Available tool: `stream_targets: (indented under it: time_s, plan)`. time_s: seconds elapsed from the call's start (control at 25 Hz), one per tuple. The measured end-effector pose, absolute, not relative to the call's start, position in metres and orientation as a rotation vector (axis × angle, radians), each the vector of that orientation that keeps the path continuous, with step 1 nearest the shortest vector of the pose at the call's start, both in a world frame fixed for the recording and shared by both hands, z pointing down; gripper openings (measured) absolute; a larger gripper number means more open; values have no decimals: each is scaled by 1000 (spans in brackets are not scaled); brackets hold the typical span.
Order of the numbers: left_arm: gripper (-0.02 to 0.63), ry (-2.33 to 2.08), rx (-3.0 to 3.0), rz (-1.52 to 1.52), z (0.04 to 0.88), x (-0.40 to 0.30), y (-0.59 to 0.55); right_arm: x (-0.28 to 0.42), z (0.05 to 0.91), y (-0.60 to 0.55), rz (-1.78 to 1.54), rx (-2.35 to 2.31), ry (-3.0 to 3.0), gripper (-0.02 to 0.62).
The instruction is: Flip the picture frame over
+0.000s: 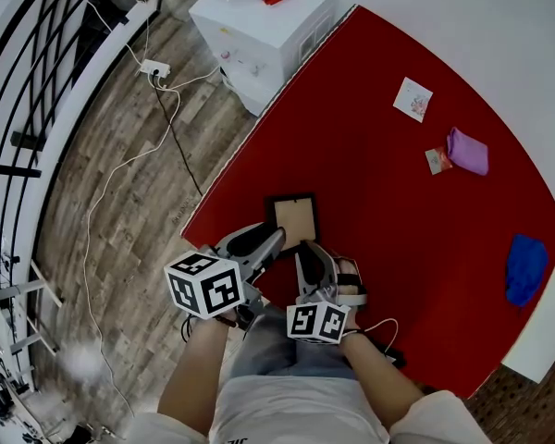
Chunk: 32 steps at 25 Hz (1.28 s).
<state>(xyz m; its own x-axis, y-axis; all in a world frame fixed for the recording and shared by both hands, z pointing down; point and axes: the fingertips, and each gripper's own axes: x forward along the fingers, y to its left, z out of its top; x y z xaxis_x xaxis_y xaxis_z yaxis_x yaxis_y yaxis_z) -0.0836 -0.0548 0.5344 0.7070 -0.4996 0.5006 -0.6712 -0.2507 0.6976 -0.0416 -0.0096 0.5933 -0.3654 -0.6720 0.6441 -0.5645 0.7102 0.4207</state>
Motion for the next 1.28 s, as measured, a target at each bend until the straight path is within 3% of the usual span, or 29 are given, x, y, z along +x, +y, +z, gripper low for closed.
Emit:
stream_targets:
  time_s: [0.44, 0.68, 0.88, 1.04, 1.16, 1.28]
  plan:
    - [71, -935, 1826, 259, 567, -100, -40, -29, 584, 13, -100, 880, -2172, 71]
    - [71, -938, 1783, 253, 585, -112, -38, 19, 591, -21, 548, 1223, -2184, 71]
    - [71, -922, 1744, 201, 598, -114, -38, 28, 619, -45, 807, 1226, -2083, 69]
    - [72, -919, 1725, 199, 608, -115, -36, 21, 626, -47, 849, 1189, -2050, 67]
    - [74, -939, 1727, 251, 617, -120, -33, 12, 622, -45, 816, 1154, -2045, 6]
    - [72, -963, 1736, 321, 625, -123, -29, 9, 621, -42, 810, 1148, -2046, 5]
